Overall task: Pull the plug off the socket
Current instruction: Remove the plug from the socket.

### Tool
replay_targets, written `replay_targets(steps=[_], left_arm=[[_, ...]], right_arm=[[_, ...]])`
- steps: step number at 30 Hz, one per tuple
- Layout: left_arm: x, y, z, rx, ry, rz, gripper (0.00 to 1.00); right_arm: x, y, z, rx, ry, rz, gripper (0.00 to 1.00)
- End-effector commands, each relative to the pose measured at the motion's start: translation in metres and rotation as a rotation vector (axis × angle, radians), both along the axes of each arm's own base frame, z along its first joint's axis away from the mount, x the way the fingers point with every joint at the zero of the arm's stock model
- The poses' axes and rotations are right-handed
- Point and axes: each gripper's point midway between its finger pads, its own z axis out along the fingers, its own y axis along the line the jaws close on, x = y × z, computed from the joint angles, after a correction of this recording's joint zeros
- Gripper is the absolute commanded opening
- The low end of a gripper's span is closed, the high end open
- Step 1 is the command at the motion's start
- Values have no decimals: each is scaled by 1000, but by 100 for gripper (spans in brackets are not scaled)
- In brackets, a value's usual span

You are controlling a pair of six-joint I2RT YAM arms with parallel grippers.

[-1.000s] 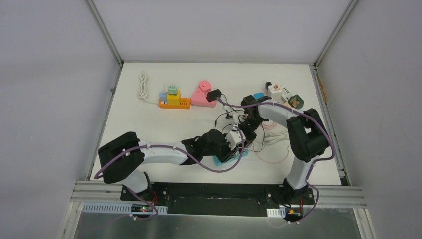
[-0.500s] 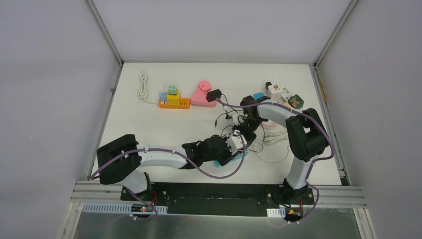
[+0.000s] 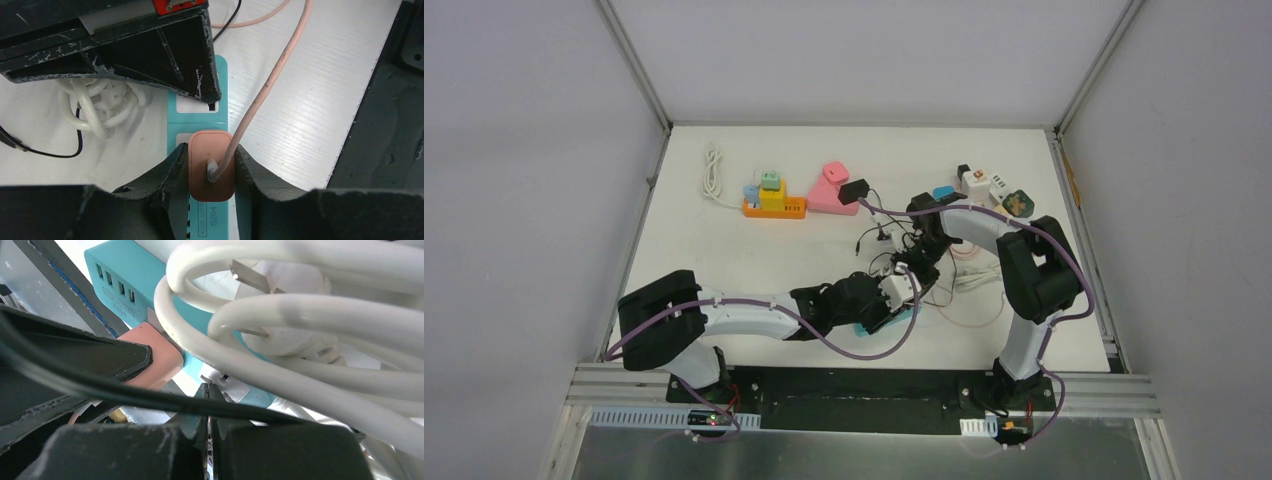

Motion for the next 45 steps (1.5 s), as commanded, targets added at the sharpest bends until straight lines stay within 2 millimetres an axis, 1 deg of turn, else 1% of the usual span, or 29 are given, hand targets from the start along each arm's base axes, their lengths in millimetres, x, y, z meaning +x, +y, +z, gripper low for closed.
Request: replay_targets(steps=[1,4,8,9,11,14,16,17,19,21,23,26,30,32,37,38,41,43,45], left_arm=[[8,16,-1,122,-130,43,0],[5,12,3,79,-85,53,0],[0,2,15,-76,69,10,0],[1,3,17,-108,115,16,0],[4,5,16,-123,138,23,0],[10,10,12,-72,89,52,0],[11,13,9,1,-20,61,0],[7,11,10,30,-68,57,0],[6,12,11,77,-148,56,0],[7,13,12,111,-194,69,0],[8,15,13,125,-203,80,0],[5,13,19,76,-151,93,0],[-3,2,34,-138,93,28,0],[-3,0,43,-222,145,4,0],[-1,5,42,-172,100,8,0],[-2,5,42,-139,51,10,0],[-4,7,30,37,-147,13,0],[-5,7,22,122,-204,11,0],[-5,4,18,146,-210,7,0]], right_arm=[[23,-21,-37,-131,-131,71,0],[23,-21,-38,-134,-127,72,0],[22,-21,-39,-139,-119,76,0],[22,-21,-40,-141,-116,76,0],[21,-22,-40,-144,-116,79,0],[22,-22,-41,-147,-118,81,0],[22,-22,-41,-151,-118,81,0],[22,-23,-41,-152,-118,81,0],[22,-23,-41,-152,-117,82,0],[22,-23,-42,-154,-117,82,0],[21,-23,-42,-155,-115,83,0],[21,-23,-43,-158,-112,84,0],[21,-23,-43,-163,-107,85,0],[21,-24,-43,-163,-109,85,0],[21,-24,-44,-167,-109,85,0],[21,-24,-44,-167,-111,86,0],[21,-24,-44,-168,-110,86,0],[21,-24,-44,-170,-110,87,0],[21,-24,-44,-171,-109,87,0]])
